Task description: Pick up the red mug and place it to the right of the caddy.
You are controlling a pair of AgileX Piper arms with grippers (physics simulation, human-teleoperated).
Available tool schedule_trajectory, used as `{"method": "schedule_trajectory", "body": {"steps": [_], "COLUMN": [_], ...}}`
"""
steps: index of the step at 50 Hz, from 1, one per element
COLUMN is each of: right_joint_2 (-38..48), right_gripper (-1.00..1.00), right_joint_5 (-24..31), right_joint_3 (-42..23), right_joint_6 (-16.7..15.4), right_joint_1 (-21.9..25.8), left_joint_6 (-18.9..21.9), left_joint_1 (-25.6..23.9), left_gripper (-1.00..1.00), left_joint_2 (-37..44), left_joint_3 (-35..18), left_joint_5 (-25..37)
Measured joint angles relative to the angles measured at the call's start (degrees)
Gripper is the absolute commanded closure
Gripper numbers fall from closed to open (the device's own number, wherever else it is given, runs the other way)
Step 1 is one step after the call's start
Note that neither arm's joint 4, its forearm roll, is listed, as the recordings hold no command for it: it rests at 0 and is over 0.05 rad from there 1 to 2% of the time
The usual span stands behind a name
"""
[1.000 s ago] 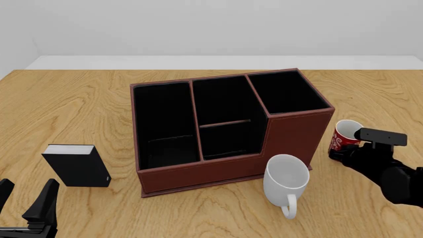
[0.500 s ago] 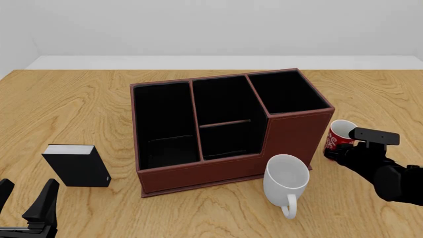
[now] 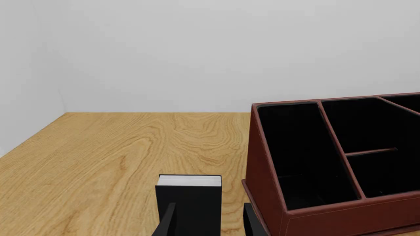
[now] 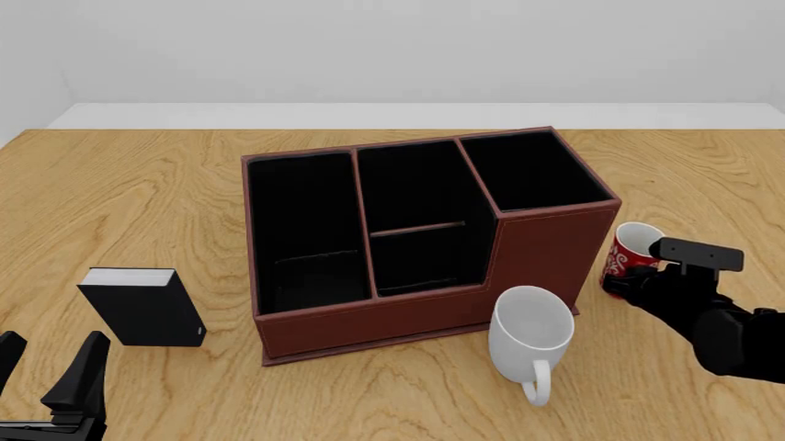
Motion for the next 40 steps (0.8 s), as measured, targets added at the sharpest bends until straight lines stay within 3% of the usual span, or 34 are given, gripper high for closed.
{"method": "schedule_trajectory", "body": {"steps": [19,20,40], "right_joint_2": [0.09,0.10,3.27], "right_gripper": [1.00,-1.00,-1.00], "right_joint_5": [-0.81,-0.82,-0.39], "right_joint_3": [0.45,0.45,2.20], "right_joint_6": [1.05,1.10,3.98], "right_joint_1": [-0.32,-0.33,-0.16], "left_joint_6": [0.00,0.00,0.00], "left_joint_1": [0.00,0.00,0.00], "left_gripper": [-1.00,-1.00,-1.00], "left_joint_2": [0.00,0.00,0.00], "left_joint_3": [0.00,0.00,0.00], "left_joint_5": [0.00,0.00,0.00]}}
